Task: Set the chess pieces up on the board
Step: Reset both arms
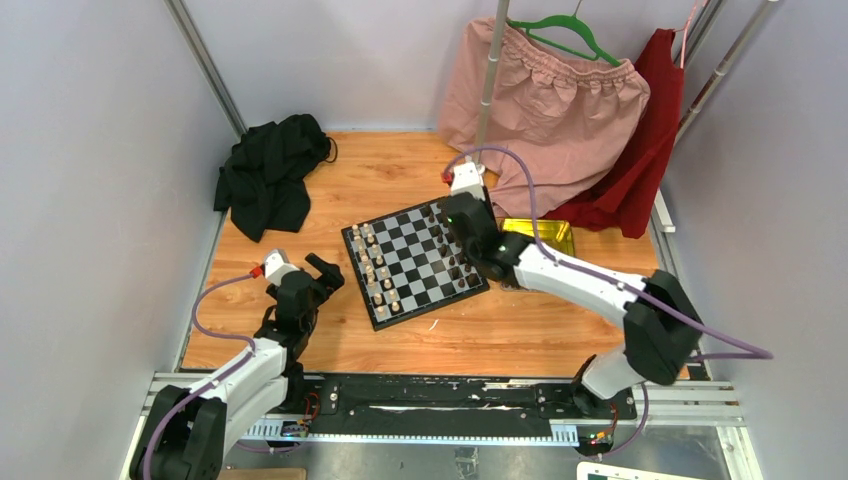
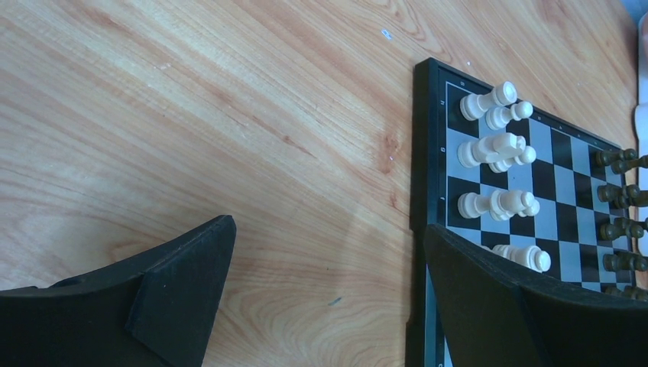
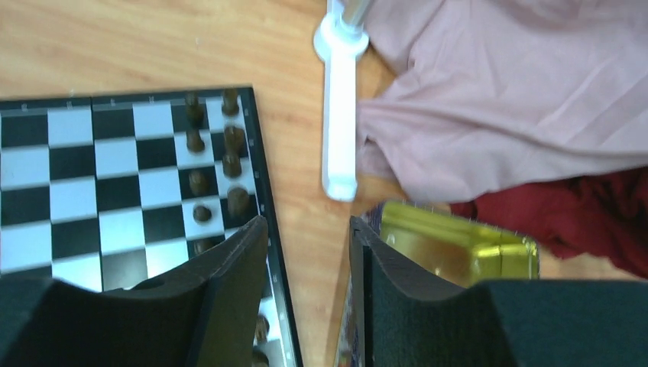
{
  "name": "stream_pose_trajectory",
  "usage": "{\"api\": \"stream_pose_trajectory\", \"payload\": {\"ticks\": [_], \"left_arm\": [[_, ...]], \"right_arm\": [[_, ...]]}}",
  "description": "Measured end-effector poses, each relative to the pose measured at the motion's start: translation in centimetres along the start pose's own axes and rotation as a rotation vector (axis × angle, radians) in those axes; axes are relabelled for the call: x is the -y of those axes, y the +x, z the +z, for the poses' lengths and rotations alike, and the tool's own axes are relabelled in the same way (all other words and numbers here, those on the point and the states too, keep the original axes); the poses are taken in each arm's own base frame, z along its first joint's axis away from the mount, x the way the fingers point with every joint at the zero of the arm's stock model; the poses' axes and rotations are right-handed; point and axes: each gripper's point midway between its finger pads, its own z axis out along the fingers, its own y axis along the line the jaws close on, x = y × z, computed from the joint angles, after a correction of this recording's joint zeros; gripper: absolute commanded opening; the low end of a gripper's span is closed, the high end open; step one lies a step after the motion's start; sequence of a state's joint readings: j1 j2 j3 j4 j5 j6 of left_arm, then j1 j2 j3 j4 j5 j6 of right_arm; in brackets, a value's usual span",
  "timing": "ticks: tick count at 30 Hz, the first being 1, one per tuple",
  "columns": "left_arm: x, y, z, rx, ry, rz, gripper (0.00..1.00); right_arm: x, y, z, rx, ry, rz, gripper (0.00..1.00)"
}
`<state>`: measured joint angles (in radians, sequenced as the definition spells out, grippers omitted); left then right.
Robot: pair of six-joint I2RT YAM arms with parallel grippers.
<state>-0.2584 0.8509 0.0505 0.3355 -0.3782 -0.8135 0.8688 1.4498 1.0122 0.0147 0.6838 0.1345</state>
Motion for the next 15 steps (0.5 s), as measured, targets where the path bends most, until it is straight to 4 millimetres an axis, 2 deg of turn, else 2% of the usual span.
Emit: {"api": "stream_pose_trajectory", "payload": {"ticks": [3,6,11,15], "left_arm": [[0.0,-0.2,0.0,0.001,-0.008,0.012,1.00],[0.3,-0.6,0.1,0.003,-0.010,0.020,1.00],[1.8,-2.2,0.2,0.023,0.005,0.032,1.00],[3.2,-4.2,0.2,0.057,0.014,0.071,1.00]], "right_arm": [[-0.4,-2.7,1.4,0.014,0.045,-0.036,0.53],[-0.4,-3.7,2.5,0.015,0.087,-0.082,0.53],[0.0,-2.4,3.7,-0.029,0.123,-0.155,0.54],[1.4,-2.0,4.4,-0.046,0.145,-0.161,0.54]]}}
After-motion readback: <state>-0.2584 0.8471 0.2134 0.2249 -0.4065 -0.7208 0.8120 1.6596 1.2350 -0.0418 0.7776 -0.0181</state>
